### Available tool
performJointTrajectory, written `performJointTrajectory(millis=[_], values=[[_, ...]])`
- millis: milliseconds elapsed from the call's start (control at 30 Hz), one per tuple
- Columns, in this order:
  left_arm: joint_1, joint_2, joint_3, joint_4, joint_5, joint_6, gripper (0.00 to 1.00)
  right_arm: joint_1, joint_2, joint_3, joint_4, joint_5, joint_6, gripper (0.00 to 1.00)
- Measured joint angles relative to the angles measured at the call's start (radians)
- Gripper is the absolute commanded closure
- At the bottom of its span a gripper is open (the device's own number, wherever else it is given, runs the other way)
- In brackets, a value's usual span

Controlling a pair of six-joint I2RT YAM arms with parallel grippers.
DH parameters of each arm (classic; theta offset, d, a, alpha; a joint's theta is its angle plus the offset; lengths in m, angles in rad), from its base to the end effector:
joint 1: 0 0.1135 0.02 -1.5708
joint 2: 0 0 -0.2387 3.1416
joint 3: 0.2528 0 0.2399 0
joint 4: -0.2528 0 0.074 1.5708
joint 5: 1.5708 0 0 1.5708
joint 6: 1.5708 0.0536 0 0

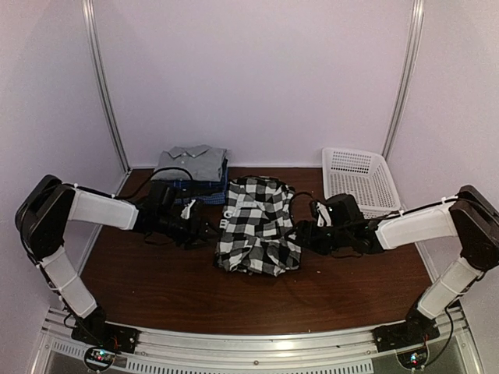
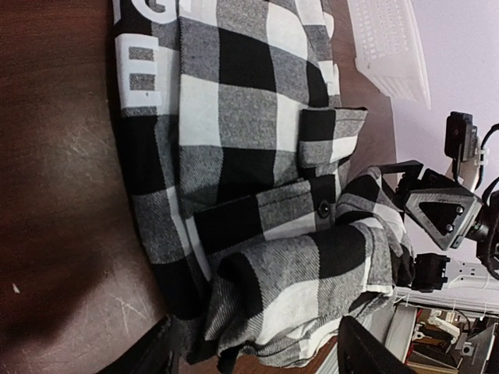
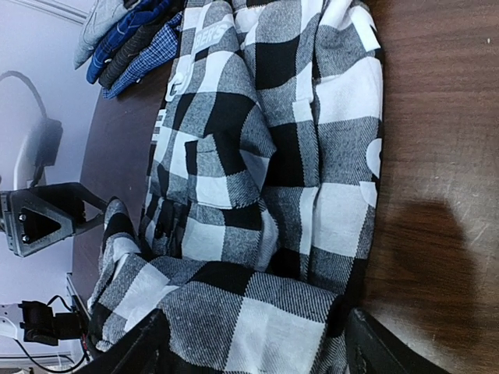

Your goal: Fold and stack the long sleeve shirts

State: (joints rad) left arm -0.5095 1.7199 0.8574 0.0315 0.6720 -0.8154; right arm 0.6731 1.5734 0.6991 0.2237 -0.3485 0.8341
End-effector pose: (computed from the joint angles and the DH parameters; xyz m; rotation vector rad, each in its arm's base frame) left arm 0.2721 -0.1902 0.1265 -0.0487 2.6563 -1.3528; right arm 0.2346 0.2105 0.1372 -0.0160 2.4594 1.1454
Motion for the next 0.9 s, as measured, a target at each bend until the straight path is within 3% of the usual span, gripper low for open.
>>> performJointTrajectory(millis=[200, 300, 467, 900], values=[[-0.027, -0.109, -0.088, 0.003, -0.042, 0.019, 0.33, 0.011, -0.1, -0.011, -0.078, 0.062, -0.068, 0.24], [-0.07, -0.158, -0.156, 0.005, -0.068, 0.013, 0.34, 0.03, -0.171, -0.044, -0.097, 0.1, -0.087, 0.31], [-0.156, -0.199, -0.215, 0.005, -0.117, -0.006, 0.37, 0.098, -0.239, -0.112, -0.116, 0.147, -0.105, 0.33], [-0.239, -0.098, -0.167, 0.043, -0.2, -0.034, 0.48, 0.213, -0.138, -0.138, -0.126, 0.22, -0.129, 0.4]])
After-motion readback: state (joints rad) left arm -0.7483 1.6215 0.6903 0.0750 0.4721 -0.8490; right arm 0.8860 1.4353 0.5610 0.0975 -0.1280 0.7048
